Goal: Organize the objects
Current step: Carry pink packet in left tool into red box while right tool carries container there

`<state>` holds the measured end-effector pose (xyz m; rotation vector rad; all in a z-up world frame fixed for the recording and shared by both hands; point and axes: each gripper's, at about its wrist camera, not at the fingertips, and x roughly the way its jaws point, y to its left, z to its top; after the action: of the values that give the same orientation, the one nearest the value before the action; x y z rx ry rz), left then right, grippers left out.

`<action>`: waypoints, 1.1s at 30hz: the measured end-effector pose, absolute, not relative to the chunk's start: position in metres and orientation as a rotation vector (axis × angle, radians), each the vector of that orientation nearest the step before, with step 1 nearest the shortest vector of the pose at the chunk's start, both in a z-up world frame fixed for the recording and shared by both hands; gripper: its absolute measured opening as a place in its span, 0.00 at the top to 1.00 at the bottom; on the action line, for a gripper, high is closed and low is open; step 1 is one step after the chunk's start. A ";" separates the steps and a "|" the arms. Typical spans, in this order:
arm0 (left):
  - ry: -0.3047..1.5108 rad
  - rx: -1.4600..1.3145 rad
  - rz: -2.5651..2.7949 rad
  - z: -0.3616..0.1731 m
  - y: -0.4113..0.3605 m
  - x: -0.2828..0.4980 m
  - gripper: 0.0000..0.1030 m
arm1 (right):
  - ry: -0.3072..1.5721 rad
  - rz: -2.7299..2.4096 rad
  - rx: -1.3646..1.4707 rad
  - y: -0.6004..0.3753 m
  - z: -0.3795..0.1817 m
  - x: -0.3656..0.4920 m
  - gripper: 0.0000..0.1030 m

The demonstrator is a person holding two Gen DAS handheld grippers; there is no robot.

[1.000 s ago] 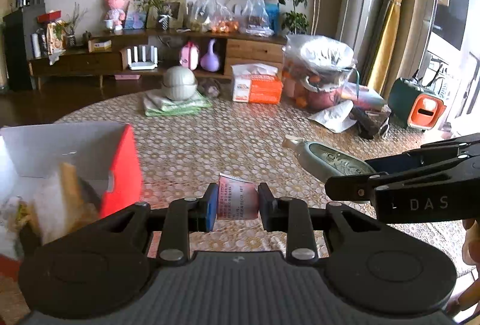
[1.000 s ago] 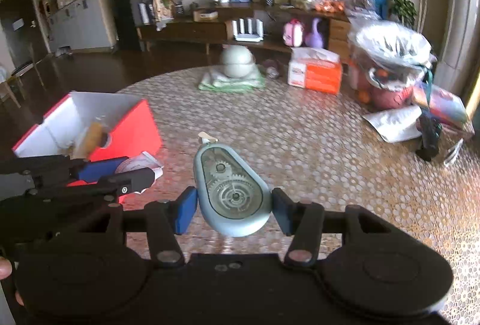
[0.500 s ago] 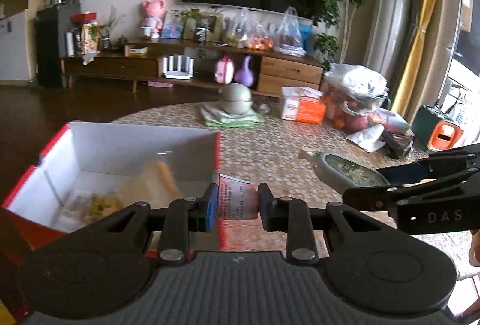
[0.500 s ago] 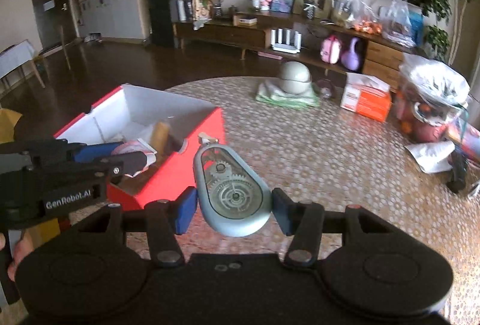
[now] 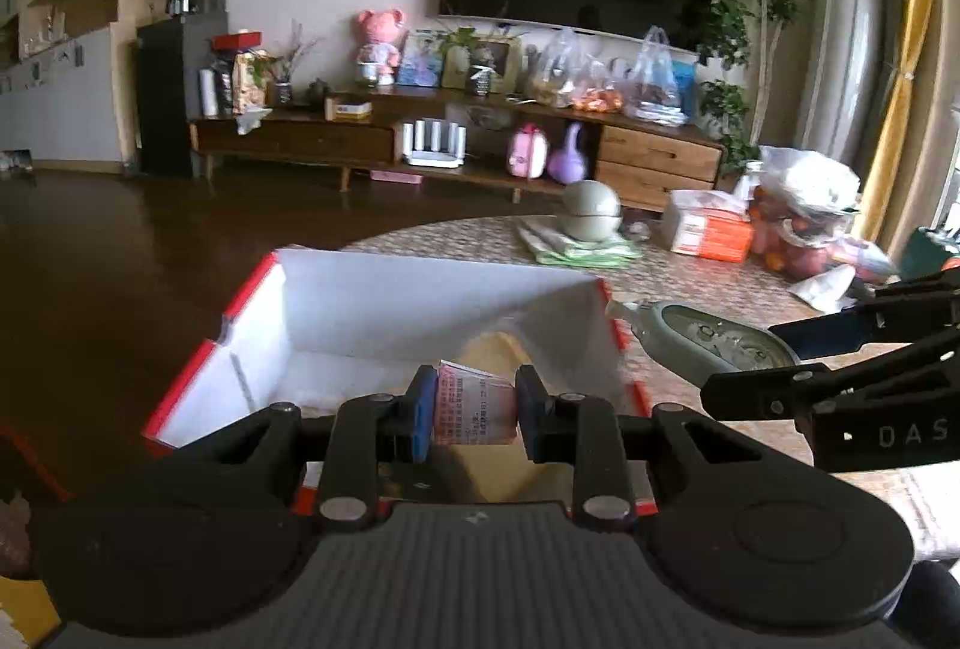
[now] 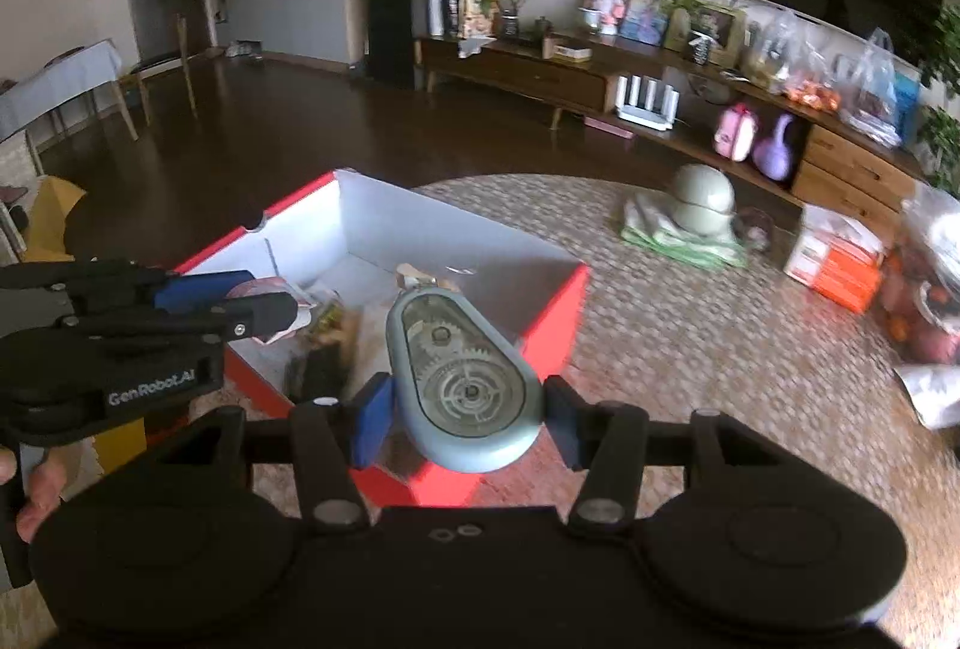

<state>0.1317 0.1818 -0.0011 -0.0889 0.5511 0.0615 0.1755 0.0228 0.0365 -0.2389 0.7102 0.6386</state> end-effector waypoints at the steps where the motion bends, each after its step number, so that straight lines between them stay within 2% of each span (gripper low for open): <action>1: 0.554 -0.086 0.070 -0.002 0.188 0.135 0.74 | 0.710 0.645 -0.247 0.029 0.035 0.177 0.48; 15: 0.632 -0.039 0.155 -0.033 0.237 0.181 0.74 | 0.722 0.626 -0.430 0.106 -0.005 0.206 0.48; 33: 0.829 -0.052 0.147 -0.083 0.248 0.228 0.74 | 0.767 0.601 -0.494 0.129 -0.040 0.227 0.48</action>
<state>0.2279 0.2482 -0.0834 -0.0518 0.8293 0.1466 0.2269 0.1291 -0.0404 -0.4944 0.7672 0.6008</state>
